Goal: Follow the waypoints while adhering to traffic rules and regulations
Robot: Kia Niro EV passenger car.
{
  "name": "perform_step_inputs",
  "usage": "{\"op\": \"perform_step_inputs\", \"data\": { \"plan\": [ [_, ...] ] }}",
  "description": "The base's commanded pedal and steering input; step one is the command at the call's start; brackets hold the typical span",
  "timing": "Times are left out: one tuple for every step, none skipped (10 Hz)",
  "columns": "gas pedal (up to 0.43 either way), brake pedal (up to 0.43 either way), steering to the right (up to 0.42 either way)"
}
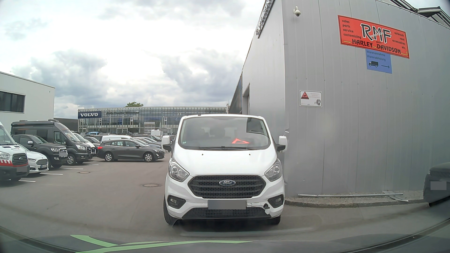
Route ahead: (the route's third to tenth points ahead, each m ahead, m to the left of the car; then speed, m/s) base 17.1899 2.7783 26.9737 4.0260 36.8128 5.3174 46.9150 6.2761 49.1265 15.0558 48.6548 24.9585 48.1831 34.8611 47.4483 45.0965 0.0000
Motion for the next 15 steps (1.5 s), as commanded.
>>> {"op": "perform_step_inputs", "data": {
  "plan": [
    [0.000,0.482,-0.462],
    [0.000,0.482,-0.462],
    [0.000,0.482,-0.463],
    [0.000,0.482,-0.462],
    [0.000,0.482,-0.462],
    [0.000,0.482,-0.462],
    [0.000,0.482,-0.462],
    [0.000,0.482,-0.463],
    [0.000,0.482,-0.462],
    [0.000,0.482,-0.462],
    [0.000,0.482,-0.462],
    [0.000,0.482,-0.462],
    [0.000,0.482,-0.462],
    [0.000,0.482,-0.462],
    [0.000,0.488,-0.462]
  ]
}}
